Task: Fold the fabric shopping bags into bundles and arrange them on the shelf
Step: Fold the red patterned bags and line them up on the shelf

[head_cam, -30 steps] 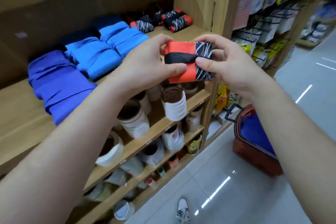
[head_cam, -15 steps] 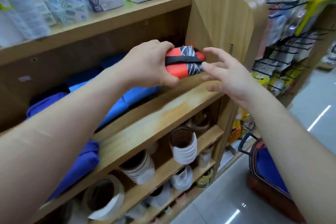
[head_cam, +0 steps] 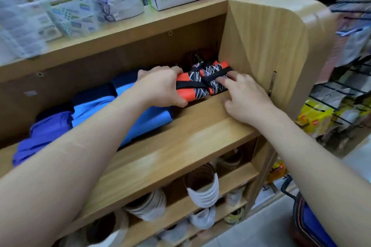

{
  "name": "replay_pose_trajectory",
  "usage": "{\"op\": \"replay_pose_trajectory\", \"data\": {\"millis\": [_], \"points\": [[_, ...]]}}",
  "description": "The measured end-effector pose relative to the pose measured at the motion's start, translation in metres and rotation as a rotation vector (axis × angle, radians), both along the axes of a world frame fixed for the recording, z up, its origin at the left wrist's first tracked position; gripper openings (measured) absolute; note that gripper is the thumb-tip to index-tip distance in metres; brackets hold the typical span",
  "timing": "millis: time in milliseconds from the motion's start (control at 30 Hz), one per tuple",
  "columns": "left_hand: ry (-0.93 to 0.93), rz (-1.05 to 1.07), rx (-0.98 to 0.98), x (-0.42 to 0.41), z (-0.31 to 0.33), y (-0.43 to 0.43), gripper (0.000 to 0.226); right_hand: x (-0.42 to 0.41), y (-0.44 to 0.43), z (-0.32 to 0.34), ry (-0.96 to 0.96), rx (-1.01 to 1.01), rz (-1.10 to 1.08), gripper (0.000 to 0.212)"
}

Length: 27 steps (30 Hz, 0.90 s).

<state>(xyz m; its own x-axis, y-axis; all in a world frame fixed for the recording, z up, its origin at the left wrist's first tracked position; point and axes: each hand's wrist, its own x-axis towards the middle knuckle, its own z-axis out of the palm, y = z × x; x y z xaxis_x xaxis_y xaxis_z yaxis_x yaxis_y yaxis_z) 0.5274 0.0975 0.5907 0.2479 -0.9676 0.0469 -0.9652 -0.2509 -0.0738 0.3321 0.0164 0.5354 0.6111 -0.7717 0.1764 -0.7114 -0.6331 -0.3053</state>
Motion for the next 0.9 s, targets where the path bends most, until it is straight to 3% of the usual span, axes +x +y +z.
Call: {"op": "replay_pose_trajectory", "data": {"millis": [167, 333, 533, 700, 900], "points": [[-0.093, 0.092, 0.053, -0.002, -0.004, -0.010, 0.087, 0.005, -0.005, -0.002, -0.041, -0.018, 0.002, 0.060], [-0.127, 0.125, 0.080, -0.003, -0.002, -0.012, 0.080, 0.005, -0.006, -0.005, -0.087, -0.027, -0.039, 0.056], [-0.094, 0.080, -0.067, -0.011, -0.001, -0.001, 0.074, -0.018, 0.019, -0.014, -0.383, -0.083, -0.012, 0.046], [0.064, -0.080, -0.327, -0.043, -0.005, 0.009, 0.044, -0.040, 0.043, -0.018, -0.560, -0.114, -0.023, 0.036], [0.341, -0.169, -0.476, -0.098, -0.023, 0.037, 0.017, -0.075, 0.068, -0.027, -0.635, -0.198, -0.120, 0.026]]}}
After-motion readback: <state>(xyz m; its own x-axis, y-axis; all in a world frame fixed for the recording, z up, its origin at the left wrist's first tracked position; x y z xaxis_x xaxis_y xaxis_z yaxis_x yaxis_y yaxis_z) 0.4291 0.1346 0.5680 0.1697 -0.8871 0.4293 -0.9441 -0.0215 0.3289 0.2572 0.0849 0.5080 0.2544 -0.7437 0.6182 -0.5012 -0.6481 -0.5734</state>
